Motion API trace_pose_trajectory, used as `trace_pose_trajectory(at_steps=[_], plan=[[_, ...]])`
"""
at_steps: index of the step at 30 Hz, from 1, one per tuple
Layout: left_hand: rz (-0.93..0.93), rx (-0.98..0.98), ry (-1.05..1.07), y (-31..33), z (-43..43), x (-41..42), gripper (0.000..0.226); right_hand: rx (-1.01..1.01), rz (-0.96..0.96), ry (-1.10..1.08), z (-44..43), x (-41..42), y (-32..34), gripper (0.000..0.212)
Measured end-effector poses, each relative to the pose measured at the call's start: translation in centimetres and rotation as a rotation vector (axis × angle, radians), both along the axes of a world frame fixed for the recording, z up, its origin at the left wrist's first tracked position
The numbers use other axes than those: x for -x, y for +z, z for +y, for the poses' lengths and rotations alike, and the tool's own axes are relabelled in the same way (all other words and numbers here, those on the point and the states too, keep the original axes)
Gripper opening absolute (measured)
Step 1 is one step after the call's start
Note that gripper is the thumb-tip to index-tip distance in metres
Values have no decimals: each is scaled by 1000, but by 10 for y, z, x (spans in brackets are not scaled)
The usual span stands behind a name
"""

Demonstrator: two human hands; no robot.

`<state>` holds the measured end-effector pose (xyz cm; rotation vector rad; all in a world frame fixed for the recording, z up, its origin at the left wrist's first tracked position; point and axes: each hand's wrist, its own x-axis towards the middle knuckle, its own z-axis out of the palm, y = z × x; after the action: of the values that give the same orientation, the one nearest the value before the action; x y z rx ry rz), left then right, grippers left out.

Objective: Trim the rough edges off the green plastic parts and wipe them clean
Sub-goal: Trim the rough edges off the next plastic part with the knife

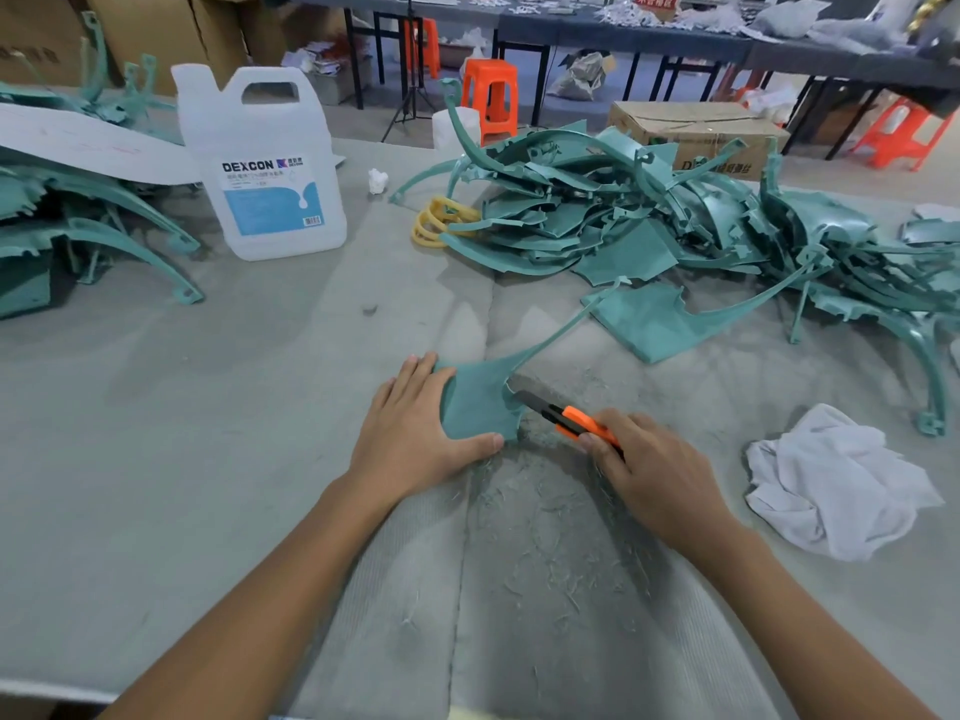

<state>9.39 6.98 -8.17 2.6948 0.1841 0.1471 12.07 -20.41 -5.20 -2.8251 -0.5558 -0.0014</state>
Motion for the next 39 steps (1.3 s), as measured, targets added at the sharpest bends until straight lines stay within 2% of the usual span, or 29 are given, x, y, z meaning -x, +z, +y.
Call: trace_pose_trajectory(at_steps=[5, 9, 16, 21, 29, 33, 39], plan=[[-13, 11, -2, 6, -2, 0, 118, -56, -69, 15, 2, 12, 0, 38], [0, 16, 1, 1, 1, 0, 120, 69, -127, 62, 4, 20, -2, 35], [-8, 9, 1, -4, 3, -3, 118, 80, -361, 131, 3, 22, -14, 23], [-8, -1, -1, -3, 2, -2, 118, 71, -505, 70, 4, 21, -27, 30], [4, -9, -11, -1, 1, -1, 115, 36, -545, 70, 1, 21, -31, 41], [5, -9, -11, -2, 3, -1, 116, 13, -540, 15, 6, 23, -32, 39], [8, -22, -8, -1, 0, -1, 115, 21, -507, 57, 2, 24, -29, 33]])
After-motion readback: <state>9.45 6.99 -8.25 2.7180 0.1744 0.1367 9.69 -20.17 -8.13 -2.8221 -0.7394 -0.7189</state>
